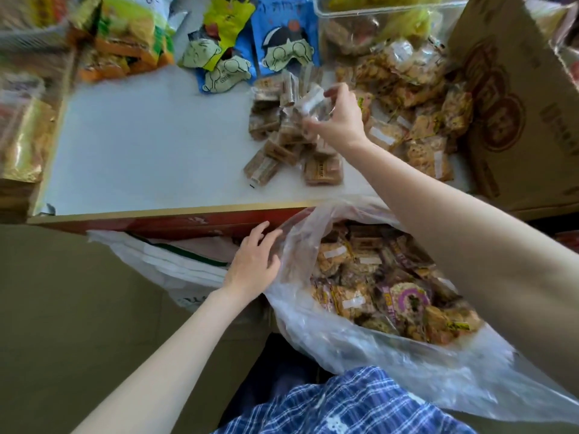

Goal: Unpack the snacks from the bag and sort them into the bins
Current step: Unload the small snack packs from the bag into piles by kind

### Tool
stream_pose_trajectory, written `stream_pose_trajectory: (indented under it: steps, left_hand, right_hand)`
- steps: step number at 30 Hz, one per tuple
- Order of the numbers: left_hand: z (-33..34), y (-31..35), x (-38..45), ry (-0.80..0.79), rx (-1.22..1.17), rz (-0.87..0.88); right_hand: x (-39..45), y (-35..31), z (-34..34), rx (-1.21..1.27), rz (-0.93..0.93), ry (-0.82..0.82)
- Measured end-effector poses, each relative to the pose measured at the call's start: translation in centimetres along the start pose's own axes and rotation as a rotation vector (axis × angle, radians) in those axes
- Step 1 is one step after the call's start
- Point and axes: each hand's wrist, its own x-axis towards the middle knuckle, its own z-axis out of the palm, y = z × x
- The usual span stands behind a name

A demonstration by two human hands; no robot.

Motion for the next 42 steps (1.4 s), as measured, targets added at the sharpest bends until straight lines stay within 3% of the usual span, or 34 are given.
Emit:
stream_pose_trajectory:
  steps: [4, 7, 14, 17, 22, 26, 30, 36, 42]
  left_hand:
    - [-0.3, -1.1, -0.4, 0.007, 0.007, 0.0]
    - [-0.3, -1.7, -0.3, -0.008, 0.003, 0.004]
    - [1.3, -0.4, 0.3, -0.094, 0.013, 0.079]
    - [2.2, 0.9, 0.5, -0.101, 0.024, 0.131]
    - [3.0, 2.4, 1.3, -0.232, 0.185, 0.182]
    - [2.5, 2.6, 2.0, -0.216, 0.15, 0.168]
    - [2.5, 2.0, 2.2, -0.191, 0.144, 0.155]
    - [3.4, 1.6, 1.5, -0.179, 0.155, 0.133]
    - [3.2, 2.1, 1.6, -0.142, 0.113, 0.108]
  right_hand:
    - [3.2, -1.8, 1.8, -0.08, 0.01, -0.109]
    - [2.1, -1.0, 1.4, -0.059, 0.015, -0.057]
    - [-7.0, 5.6, -4.1, 0.052, 0.097, -0.083]
    - [-12.2, 8.3, -5.1, 0.056, 0.09, -0.195]
    - [-15.6, 15.6, -2.5, -0.394, 0.133, -0.516]
    - [-12.3, 19.7, 0.2, -0.585, 0.202, -0.607]
    - [-11.1, 21.8, 2.4, -0.61, 0.242, -0.644]
    - [-14.5, 21.9, 0.9, -0.458, 0.2, -0.524]
    - [-18.0, 18.9, -2.9, -0.38, 0.163, -0.685]
